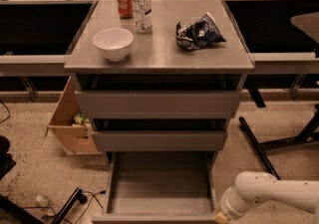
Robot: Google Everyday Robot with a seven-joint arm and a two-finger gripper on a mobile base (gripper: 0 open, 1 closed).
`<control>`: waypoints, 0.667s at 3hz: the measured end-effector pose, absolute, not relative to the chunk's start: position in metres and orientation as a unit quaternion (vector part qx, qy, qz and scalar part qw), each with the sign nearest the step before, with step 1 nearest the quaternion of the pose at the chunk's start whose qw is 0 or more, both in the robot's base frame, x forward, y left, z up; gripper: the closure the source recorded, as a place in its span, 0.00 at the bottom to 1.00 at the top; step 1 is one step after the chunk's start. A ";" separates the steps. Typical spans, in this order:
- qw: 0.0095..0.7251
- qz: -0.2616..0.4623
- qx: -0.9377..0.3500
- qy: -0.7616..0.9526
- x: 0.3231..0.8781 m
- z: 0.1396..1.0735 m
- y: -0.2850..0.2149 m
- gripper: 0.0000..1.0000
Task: Close bottom drawer
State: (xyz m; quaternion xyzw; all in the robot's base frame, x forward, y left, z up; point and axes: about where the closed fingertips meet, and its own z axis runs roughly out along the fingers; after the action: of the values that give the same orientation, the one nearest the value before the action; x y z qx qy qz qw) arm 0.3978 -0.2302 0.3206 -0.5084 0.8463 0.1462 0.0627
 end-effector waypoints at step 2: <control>0.044 0.197 -0.502 0.841 0.331 0.235 -0.206 1.00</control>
Offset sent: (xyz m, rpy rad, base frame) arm -0.1126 0.0394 -0.1608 0.1204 0.1235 -0.0023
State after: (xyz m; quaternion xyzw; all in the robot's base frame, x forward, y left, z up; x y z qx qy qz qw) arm 0.3313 -0.2063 0.2347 -0.5021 0.8408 0.1973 0.0441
